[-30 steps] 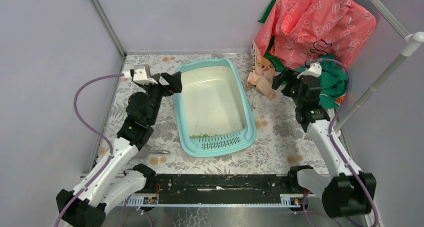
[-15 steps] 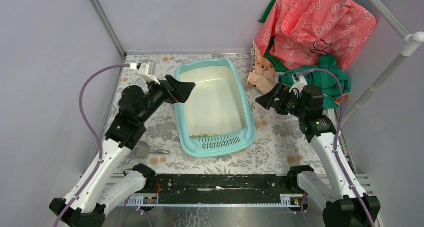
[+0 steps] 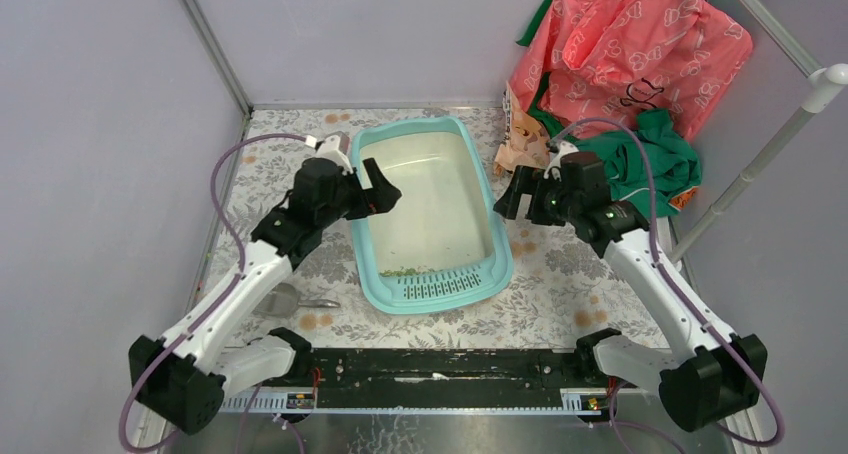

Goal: Fill the litter box with clean litter
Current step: Move the litter box to the center of the board.

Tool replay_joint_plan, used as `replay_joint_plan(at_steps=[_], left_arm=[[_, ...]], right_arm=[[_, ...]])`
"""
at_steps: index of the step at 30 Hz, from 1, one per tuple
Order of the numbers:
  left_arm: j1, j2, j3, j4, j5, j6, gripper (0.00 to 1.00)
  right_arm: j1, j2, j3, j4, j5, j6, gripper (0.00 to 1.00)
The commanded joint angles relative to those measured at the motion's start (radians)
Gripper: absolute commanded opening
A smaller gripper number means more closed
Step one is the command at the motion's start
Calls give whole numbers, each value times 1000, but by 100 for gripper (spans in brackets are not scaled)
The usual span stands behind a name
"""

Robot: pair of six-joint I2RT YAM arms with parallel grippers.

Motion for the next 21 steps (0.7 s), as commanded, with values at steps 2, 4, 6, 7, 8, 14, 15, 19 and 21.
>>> replay_joint_plan(at_steps=[2, 4, 6, 7, 8, 14, 15, 19, 21], left_arm=[[-19, 96, 96, -129, -156, 53, 99], [-18, 91, 102, -151, -192, 56, 99], [-19, 77, 106, -178, -218, 57, 99], [-19, 67, 107, -193, -221, 58, 99], [-19, 55, 108, -208, -227, 56, 99], [-20, -24, 74, -284, -240, 36, 87], [-20, -35, 67, -294, -236, 29, 84], [-18, -75, 34, -321, -251, 14, 47], [-19, -84, 12, -323, -272, 13, 32]], right_arm=[[66, 66, 52, -7, 106, -66, 100], [71, 75, 38, 4, 86, -70, 99], [72, 67, 8, 24, 55, -66, 97], [72, 55, -12, 39, 50, -53, 97], [72, 34, -34, 53, 57, -34, 95], [72, -57, -127, 105, 62, 47, 70], [72, -61, -128, 94, 66, 50, 61], [72, -71, -145, 79, 161, 55, 50], [72, -45, -141, 79, 209, 54, 48]])
